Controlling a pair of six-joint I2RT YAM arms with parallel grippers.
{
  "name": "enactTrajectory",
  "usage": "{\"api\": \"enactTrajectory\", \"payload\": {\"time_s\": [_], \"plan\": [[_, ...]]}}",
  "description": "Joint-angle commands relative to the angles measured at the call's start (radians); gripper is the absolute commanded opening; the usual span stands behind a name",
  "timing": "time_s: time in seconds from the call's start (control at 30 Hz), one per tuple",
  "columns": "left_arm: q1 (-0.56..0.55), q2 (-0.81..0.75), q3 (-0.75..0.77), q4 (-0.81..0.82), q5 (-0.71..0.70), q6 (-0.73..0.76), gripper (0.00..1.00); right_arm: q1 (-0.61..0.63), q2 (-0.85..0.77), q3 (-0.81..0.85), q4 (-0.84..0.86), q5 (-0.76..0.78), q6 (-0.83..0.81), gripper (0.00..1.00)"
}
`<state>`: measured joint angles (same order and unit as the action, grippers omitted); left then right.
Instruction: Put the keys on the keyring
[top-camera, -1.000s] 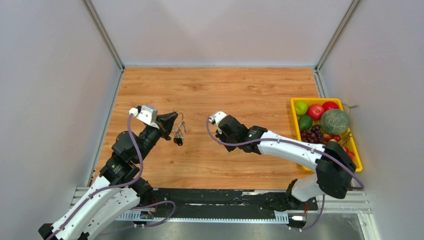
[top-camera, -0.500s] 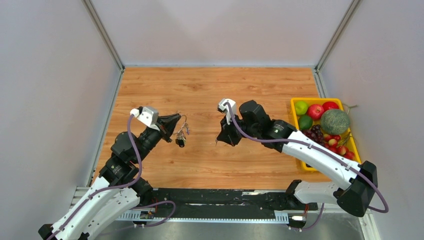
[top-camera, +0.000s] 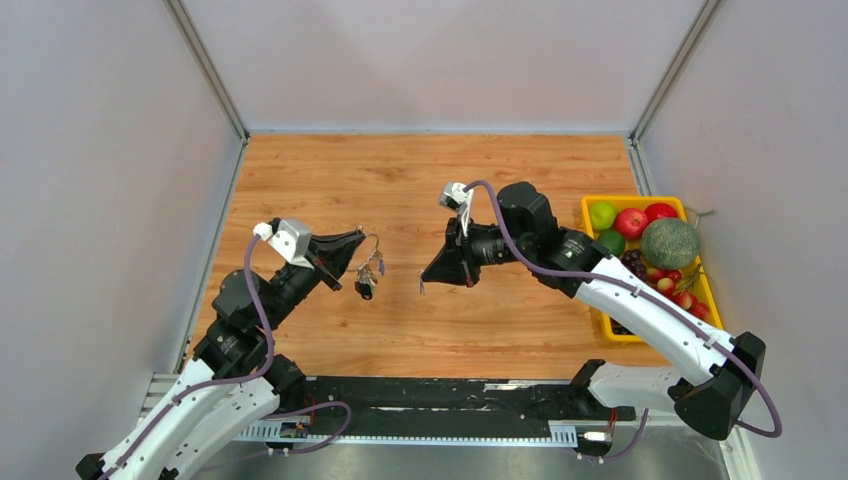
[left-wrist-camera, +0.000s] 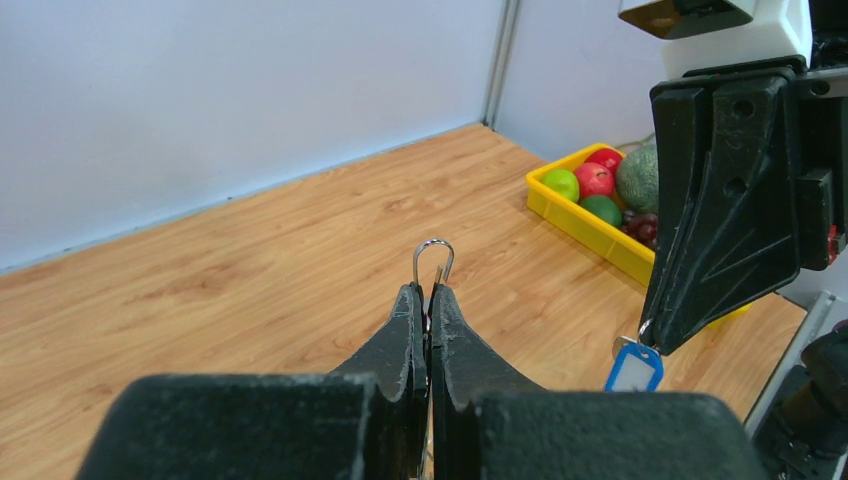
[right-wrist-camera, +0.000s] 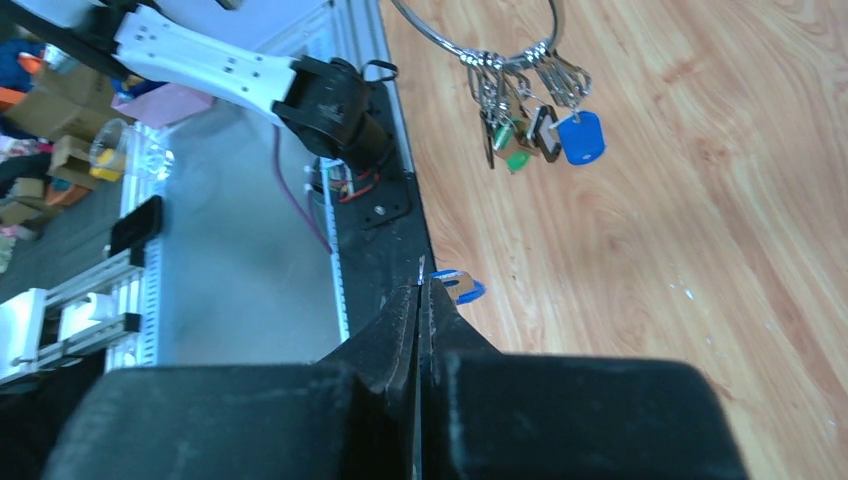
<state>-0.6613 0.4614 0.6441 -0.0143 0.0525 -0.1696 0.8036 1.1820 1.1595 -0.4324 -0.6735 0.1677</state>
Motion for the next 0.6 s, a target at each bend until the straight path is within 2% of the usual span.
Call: {"api": "enactTrajectory", "payload": {"time_s": [0.0,0.2,0.57], "plan": [[0.002,-0.015,0.018,0.084,0.03,-0.013,0.0,-0.005,-0.013,0.016,0.155,-0.082,0.117,0.0],[0.002,-0.019,0.009,0.102,0.039,-0.017,0.0,-0.006,-0.007,-0.039,0.383,-0.079,0.352,0.0],[0.002,-0.03,-0.002,0.136,0.063,-0.015,0.0,-0.004,0.112,0.003,0.626,-0.111,0.607,0.0]]}}
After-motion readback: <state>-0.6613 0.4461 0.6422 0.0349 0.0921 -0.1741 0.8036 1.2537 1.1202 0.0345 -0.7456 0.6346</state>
